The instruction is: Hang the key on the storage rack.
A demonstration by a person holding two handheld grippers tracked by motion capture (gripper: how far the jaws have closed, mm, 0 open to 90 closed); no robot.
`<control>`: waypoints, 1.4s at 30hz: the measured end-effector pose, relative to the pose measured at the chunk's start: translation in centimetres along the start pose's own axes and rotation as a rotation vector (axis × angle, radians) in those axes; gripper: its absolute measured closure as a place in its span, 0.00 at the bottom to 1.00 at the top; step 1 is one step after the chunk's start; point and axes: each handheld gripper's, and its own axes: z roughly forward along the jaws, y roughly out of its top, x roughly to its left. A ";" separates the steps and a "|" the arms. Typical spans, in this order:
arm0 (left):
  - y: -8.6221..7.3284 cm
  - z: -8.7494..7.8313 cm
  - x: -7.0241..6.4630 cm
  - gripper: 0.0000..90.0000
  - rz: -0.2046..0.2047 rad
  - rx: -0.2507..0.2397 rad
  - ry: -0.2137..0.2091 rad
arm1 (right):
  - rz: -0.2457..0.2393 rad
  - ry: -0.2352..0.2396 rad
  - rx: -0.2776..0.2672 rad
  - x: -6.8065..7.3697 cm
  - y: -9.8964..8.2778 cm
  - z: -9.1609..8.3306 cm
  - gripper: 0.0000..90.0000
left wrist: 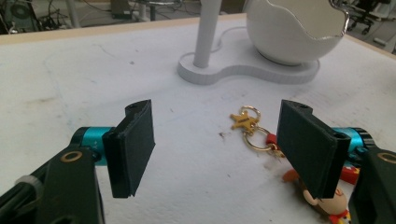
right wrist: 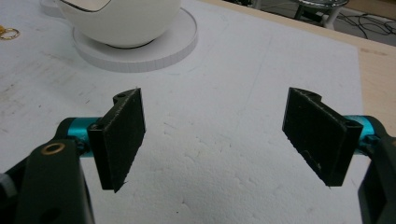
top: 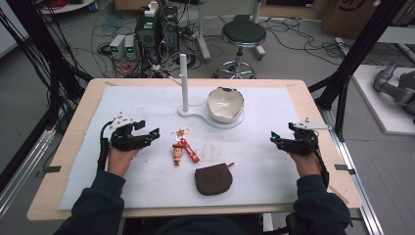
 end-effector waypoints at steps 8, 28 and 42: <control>-0.4 1.7 -3.0 0.31 0.033 0.051 -0.055 | 0.009 -0.004 0.000 0.3 0.1 -0.2 0.24; -1.3 4.5 -6.3 0.31 0.122 0.206 -0.061 | 0.005 0.003 0.004 0.0 -0.2 0.1 0.24; -2.1 5.5 -6.9 0.33 0.168 0.322 -0.011 | 0.004 0.002 0.002 0.0 -0.2 -0.1 0.24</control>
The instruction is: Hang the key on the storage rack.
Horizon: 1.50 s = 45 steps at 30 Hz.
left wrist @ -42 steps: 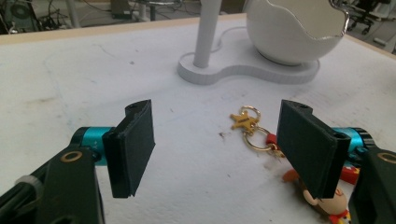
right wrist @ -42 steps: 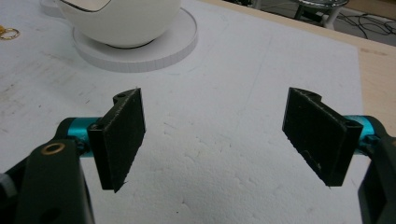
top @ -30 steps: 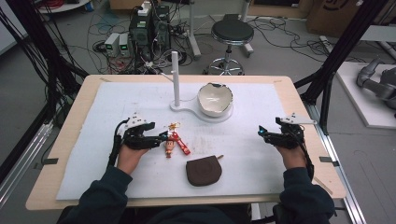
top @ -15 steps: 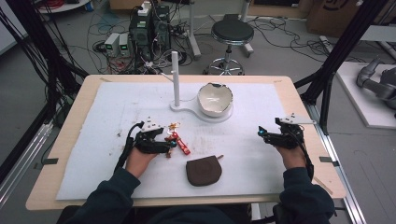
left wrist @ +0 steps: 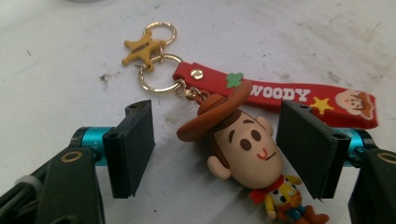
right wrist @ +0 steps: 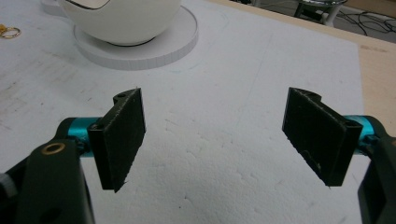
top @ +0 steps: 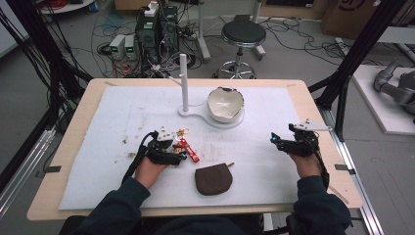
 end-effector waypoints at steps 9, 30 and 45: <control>0.3 -0.2 0.4 0.51 0.015 0.018 -0.012 | -0.004 0.005 0.003 0.1 0.0 0.0 0.24; 3.7 -5.0 4.5 0.52 -0.146 -0.217 -0.181 | 0.013 0.005 -0.007 -0.2 -0.1 -0.2 0.24; 10.1 -9.8 7.7 0.52 -0.105 -0.352 -0.295 | 0.013 0.013 -0.011 -0.1 0.1 -0.1 0.24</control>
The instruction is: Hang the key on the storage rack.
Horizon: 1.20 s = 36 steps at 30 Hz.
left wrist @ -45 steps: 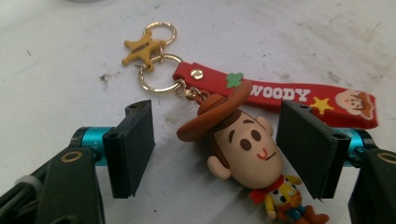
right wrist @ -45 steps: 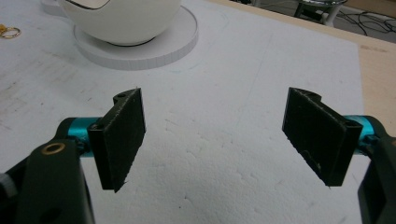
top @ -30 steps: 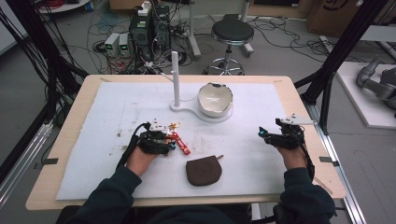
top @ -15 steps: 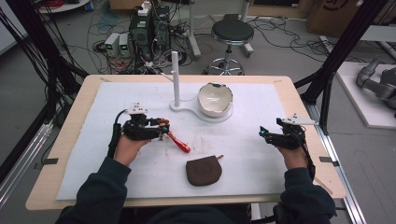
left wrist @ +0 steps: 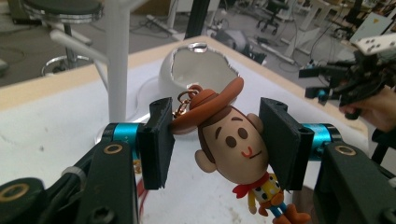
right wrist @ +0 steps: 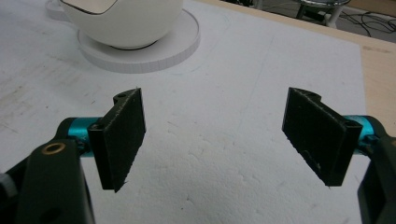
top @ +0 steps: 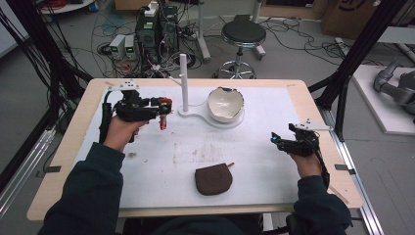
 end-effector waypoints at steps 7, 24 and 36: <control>2.1 0.3 0.3 0.52 0.022 -0.020 -0.018 | -0.005 0.003 -0.001 0.0 0.1 0.1 0.24; 6.5 3.8 0.4 0.52 0.072 -0.034 -0.023 | 0.000 0.001 -0.001 0.0 0.1 0.1 0.24; 7.8 5.2 1.5 0.51 0.054 -0.015 0.015 | 0.001 0.002 -0.004 -0.1 0.0 0.1 0.24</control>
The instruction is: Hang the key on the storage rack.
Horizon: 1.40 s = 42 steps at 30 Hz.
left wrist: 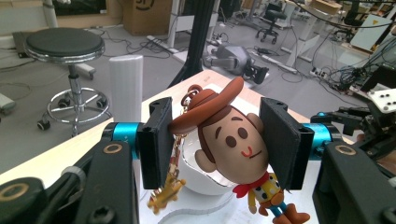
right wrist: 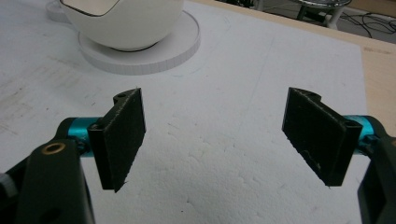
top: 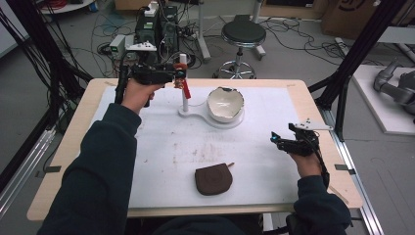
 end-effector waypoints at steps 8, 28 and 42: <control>-0.8 0.2 1.6 0.51 -0.070 -0.026 0.041 | 0.002 0.000 -0.001 -0.1 0.0 0.0 0.24; -8.2 -4.1 2.0 0.48 -0.115 -0.150 0.162 | -0.007 -0.002 -0.007 0.2 0.1 -0.1 0.24; -15.1 -6.1 -1.1 0.23 0.019 -0.152 0.189 | -0.018 -0.007 -0.021 0.2 0.3 -0.2 0.24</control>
